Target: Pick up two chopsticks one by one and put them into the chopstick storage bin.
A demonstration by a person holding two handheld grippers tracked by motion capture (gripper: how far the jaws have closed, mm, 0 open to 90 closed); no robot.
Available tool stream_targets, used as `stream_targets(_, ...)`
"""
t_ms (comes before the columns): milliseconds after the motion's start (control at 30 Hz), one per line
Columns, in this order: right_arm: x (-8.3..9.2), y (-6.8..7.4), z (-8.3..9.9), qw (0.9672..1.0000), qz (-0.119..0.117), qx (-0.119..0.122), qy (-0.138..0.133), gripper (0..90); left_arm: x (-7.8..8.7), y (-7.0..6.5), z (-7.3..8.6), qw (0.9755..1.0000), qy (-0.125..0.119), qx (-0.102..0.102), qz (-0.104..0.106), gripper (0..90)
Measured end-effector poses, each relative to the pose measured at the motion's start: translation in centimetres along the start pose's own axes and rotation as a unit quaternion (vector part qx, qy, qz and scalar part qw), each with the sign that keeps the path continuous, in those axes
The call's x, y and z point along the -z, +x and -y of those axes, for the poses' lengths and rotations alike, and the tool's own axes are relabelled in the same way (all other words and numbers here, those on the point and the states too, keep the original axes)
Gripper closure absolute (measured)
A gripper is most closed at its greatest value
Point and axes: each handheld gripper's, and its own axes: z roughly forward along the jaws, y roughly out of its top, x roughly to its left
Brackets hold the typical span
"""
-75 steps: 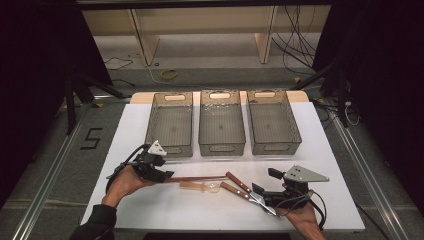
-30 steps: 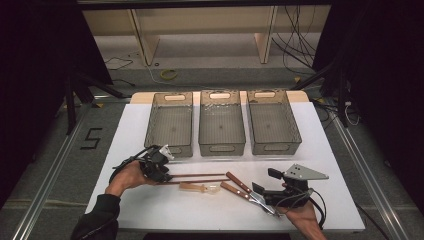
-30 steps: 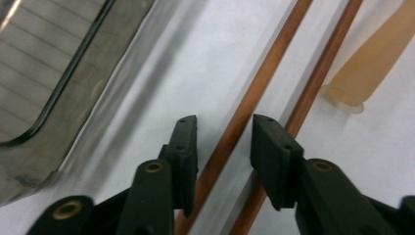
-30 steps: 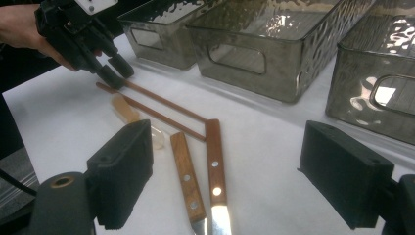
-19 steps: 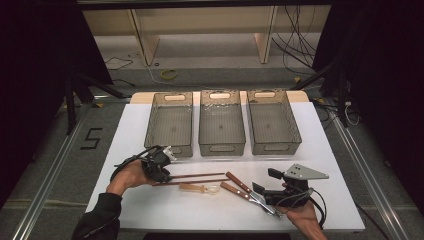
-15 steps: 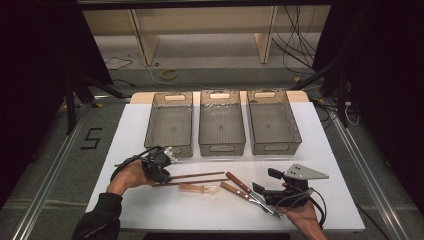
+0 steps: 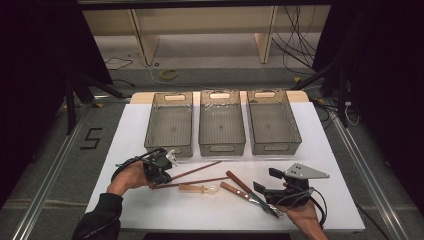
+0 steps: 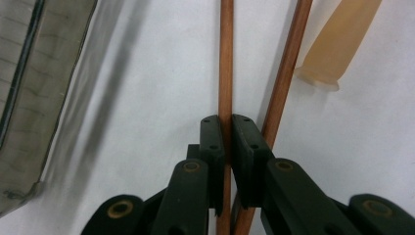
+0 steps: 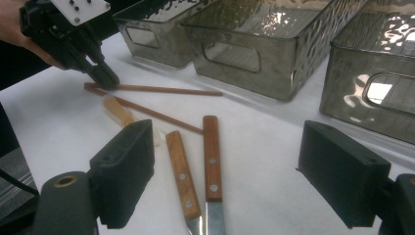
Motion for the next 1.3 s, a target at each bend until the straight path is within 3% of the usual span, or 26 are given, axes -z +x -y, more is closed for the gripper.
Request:
stream_targets(300, 0.1, 0.0, 0.0, 1.0000, 0.000, -0.002, -0.001, 22.3, 0.4, -0.6, -0.2, 0.9997, -0.002, -0.022, -0.006, 83.6)
stream_targets(500, 0.1, -0.1, 0.0, 1.0000, 0.000, -0.004, 0.000, 22.3, 1.3, -0.8, -0.3, 0.9995, -0.020, -0.014, -0.019, 83.7)
stream_targets(667, 0.1, -0.1, 0.0, 1.0000, 0.001, -0.002, 0.000, 22.3, 2.4, -1.3, -0.8, 0.9989, -0.038, -0.017, -0.022, 83.6)
stream_targets(867, 0.1, -0.1, 0.0, 1.0000, 0.001, -0.004, -0.003, 22.4, 3.9, -1.5, -1.1, 0.9975, -0.067, -0.005, -0.020, 83.6)
stream_targets(1000, 0.1, -0.2, 0.0, 1.0000, 0.000, -0.003, -0.004, 22.3, 4.7, -1.4, -1.1, 0.9957, -0.090, 0.006, -0.020, 83.6)
stream_targets(1133, 0.1, -0.3, 0.0, 1.0000, 0.001, -0.007, -0.004, 22.3, 5.6, -1.2, -1.0, 0.9918, -0.122, 0.031, -0.021, 83.6)
stream_targets(1233, 0.1, -0.3, 0.0, 1.0000, 0.000, -0.007, -0.004, 22.3, 6.1, -0.8, -0.9, 0.9899, -0.130, 0.045, -0.033, 83.6)
stream_targets(1300, 0.1, -0.3, 0.0, 1.0000, 0.001, -0.007, -0.004, 22.3, 6.5, -0.6, -0.7, 0.9874, -0.143, 0.057, -0.039, 83.6)
